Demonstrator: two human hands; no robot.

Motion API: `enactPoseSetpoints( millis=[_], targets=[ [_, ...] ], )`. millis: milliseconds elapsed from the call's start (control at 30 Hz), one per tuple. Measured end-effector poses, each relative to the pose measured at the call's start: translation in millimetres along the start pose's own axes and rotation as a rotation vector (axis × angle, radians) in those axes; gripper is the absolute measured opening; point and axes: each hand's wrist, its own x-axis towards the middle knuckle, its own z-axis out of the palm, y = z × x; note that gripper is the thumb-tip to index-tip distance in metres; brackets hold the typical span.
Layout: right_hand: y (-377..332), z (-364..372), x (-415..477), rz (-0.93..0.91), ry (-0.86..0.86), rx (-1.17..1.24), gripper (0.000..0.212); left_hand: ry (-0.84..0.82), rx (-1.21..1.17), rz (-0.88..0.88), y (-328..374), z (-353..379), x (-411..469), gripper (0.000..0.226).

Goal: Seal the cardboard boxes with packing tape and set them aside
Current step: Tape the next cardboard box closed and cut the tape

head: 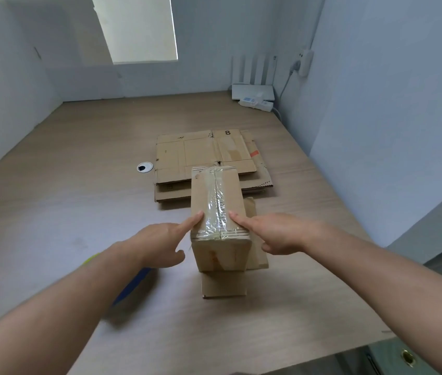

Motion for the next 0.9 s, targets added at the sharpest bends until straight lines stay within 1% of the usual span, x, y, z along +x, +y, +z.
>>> enactPoseSetpoints(
  millis=[67,233,400,467,533,600,700,767,800,833,900],
  targets=[
    [3,-2,-1,-0.017,0.023,-0.044,0.088,-0.024,0.004,0.019,-7,-4,-2,0.086],
    [2,-9,5,-0.069,0.090,-0.121,0.082,0.084,0.020,-0.007,-6,-2,7,0.074],
    [7,-4,9,-0.081,0.120,-0.086,0.073,0.156,-0.050,-0.069,-8,10,15,0.074],
    [6,3,9,-0.070,0.152,-0.073,0.074,0.180,-0.079,-0.084,-5,14,16,0.074],
    [5,12,10,-0.071,0.219,-0.055,0.076,0.200,-0.091,-0.095,-3,15,16,0.073],
    [5,23,11,-0.076,0.334,-0.024,0.077,0.227,-0.076,-0.101,-1,14,17,0.073],
    [4,34,15,-0.089,0.527,0.010,0.084,0.258,-0.028,-0.139,4,17,20,0.072],
    [1,38,18,-0.078,0.523,0.053,0.079,0.261,-0.009,-0.163,8,19,20,0.069],
    [-1,36,17,-0.036,0.498,0.083,0.073,0.253,-0.001,-0.184,10,18,18,0.068],
    [-4,33,16,0.043,0.471,0.113,0.072,0.250,-0.001,-0.199,15,18,15,0.070],
    [-10,24,14,0.272,0.396,0.246,0.083,0.213,-0.090,-0.173,29,21,6,0.082]
  ],
)
